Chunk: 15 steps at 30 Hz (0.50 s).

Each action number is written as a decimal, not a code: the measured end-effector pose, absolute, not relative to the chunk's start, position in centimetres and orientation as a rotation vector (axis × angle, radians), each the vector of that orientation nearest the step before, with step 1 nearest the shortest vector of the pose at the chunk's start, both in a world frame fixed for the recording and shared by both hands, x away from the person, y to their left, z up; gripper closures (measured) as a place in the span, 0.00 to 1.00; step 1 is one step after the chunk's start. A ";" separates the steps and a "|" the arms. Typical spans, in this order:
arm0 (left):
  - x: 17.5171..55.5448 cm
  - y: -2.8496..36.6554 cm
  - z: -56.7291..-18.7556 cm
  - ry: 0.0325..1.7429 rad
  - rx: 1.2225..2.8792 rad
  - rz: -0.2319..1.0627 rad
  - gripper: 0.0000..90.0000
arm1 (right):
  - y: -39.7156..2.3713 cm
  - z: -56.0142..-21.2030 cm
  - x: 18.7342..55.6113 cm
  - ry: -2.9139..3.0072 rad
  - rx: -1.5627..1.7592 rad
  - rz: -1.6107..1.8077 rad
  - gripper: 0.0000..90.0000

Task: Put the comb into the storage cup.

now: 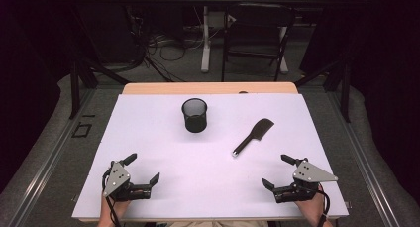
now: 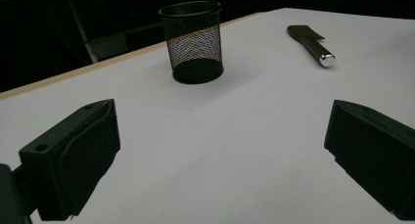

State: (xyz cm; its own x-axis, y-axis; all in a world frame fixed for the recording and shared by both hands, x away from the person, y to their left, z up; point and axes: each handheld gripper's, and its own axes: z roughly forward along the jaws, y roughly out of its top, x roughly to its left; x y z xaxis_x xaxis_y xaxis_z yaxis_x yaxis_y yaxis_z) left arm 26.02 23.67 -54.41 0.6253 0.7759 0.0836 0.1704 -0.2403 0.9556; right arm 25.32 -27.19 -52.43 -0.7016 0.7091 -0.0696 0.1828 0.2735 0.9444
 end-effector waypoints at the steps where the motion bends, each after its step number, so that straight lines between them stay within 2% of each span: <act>1: 26.0 23.7 -54.4 0.772 1.753 0.690 0.00 | -27.2 -52.4 25.4 2.065 0.800 1.428 0.00; 15: 26.2 23.7 -54.5 0.769 1.765 0.691 0.01 | -26.3 -52.4 26.4 2.098 0.805 1.390 0.00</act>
